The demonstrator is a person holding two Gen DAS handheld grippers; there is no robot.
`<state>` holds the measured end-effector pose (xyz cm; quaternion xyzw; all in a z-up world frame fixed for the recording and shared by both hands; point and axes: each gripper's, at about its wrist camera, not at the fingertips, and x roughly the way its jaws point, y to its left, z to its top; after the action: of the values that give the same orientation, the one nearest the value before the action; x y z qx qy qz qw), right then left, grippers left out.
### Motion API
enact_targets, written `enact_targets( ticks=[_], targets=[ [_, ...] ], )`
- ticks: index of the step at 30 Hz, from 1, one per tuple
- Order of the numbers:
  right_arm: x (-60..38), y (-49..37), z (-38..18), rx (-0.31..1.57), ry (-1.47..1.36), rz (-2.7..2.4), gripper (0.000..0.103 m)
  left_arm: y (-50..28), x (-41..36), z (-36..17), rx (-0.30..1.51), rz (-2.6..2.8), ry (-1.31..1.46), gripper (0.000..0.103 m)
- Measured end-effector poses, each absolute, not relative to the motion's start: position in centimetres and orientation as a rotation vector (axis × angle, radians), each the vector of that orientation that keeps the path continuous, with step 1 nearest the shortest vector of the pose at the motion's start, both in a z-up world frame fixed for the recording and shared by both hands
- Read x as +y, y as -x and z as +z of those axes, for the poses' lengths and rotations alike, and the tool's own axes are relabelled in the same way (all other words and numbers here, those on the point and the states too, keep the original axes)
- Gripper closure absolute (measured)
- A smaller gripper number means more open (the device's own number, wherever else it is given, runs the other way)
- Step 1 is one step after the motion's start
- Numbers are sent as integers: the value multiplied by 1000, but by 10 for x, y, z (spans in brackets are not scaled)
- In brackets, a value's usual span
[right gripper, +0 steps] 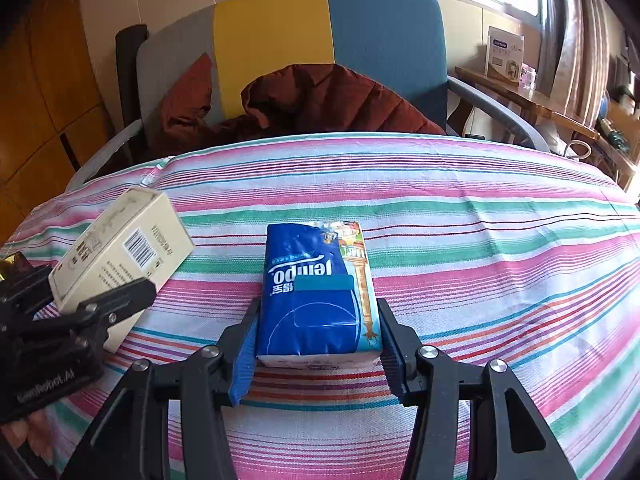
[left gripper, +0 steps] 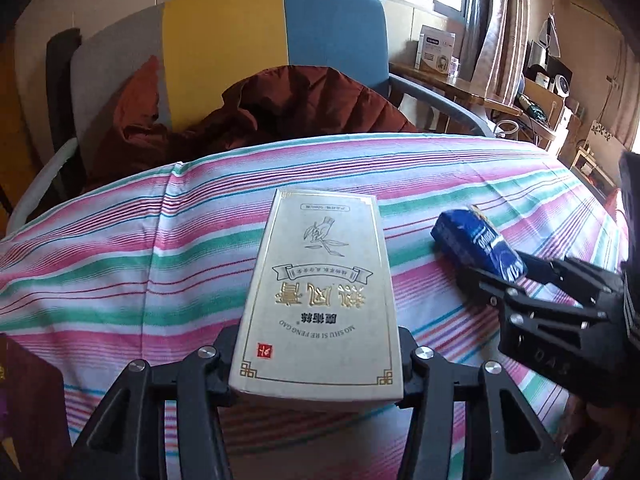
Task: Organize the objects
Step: 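Carry the white box and blue tissue pack toward the gold tray with both tools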
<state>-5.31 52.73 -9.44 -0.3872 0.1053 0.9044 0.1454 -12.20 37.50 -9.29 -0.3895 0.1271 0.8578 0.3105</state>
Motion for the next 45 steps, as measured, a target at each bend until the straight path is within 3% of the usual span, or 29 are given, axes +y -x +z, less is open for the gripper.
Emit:
enact_targets(
  ticks=[9,17,31,45],
  targets=[
    [520,43,-83,227,1026,2577,50,99,323,-93,204,2334,1036,51],
    [477,25,-73,79,1005,2630,50,63,321,-88,277,2321,955,51],
    [440,-6,-72,59,992,2648,50,7,276,-75,124,2249,923,51],
    [423,-7,-72,-56,994,2667,50,-28,180,-31,22,2271,887,51]
  ],
)
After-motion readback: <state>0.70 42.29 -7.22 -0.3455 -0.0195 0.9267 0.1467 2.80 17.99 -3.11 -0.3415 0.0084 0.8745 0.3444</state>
